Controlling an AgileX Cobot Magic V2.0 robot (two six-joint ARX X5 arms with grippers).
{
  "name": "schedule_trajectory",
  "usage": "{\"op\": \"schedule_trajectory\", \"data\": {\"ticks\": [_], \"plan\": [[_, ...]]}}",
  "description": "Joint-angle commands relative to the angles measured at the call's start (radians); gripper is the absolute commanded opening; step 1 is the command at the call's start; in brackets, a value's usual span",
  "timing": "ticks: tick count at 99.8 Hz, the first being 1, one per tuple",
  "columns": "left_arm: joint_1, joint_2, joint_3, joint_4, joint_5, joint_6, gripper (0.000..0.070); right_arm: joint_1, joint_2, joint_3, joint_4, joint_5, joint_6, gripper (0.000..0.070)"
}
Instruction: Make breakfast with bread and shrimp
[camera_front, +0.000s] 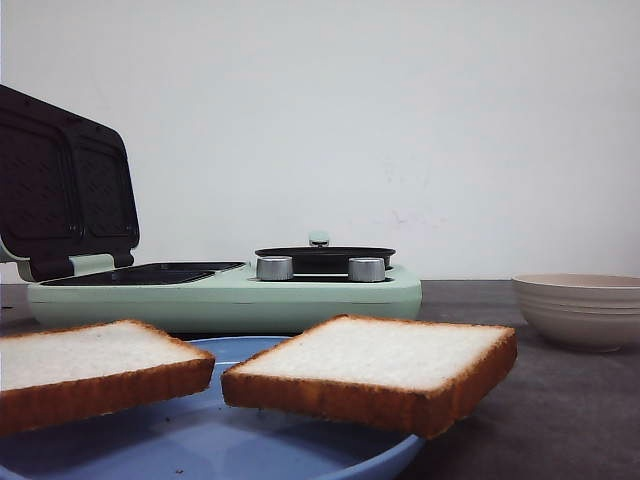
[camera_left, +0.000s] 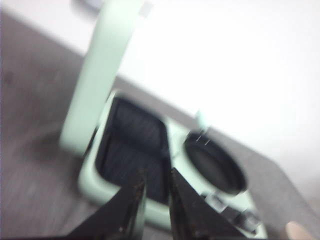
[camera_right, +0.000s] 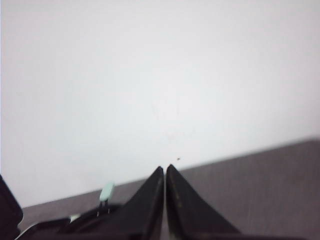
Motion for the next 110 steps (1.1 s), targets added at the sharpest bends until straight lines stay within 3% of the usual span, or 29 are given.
{"op": "schedule_trajectory", "data": {"ticks": [1,8,19,36,41,51,57,80,100,110], "plan": [[-0.002,0.079,0.095,-0.024,0.009,0.107,0.0005,0.012,0.051,0.062,-0.052,-0.002,-0.091,0.0000],[-0.002,0.182,0.214,-0.090,0.016,0.201,0.0004,0.025,0.116,0.145,-0.120,-0.002,-0.130,0.0000],[-0.002,0.299,0.349,-0.166,0.016,0.281,0.0005,0.036,0.189,0.232,-0.180,-0.026,-0.120,0.0000],[-0.004,0.359,0.422,-0.180,0.027,0.300,0.0086,0.045,0.218,0.292,-0.179,-0.109,-0.118,0.0011],[-0.009,0.359,0.422,-0.192,0.027,0.293,0.0128,0.046,0.217,0.300,-0.180,-0.124,-0.118,0.0057],[-0.012,0.359,0.422,-0.262,0.027,0.289,0.0296,0.046,0.217,0.313,-0.196,-0.146,-0.109,0.0260],[-0.013,0.369,0.422,-0.324,0.026,0.290,0.0364,0.046,0.217,0.315,-0.212,-0.153,-0.092,0.0324],[-0.017,0.478,0.421,-0.504,0.067,0.290,0.0367,0.046,0.243,0.315,-0.288,-0.171,-0.093,0.0447],[-0.017,0.620,0.421,-0.582,0.121,0.290,0.0392,0.047,0.257,0.315,-0.317,-0.179,-0.098,0.0447],[-0.017,0.711,0.421,-0.627,0.185,0.301,0.0407,0.053,0.256,0.315,-0.330,-0.182,-0.120,0.0447]]}}
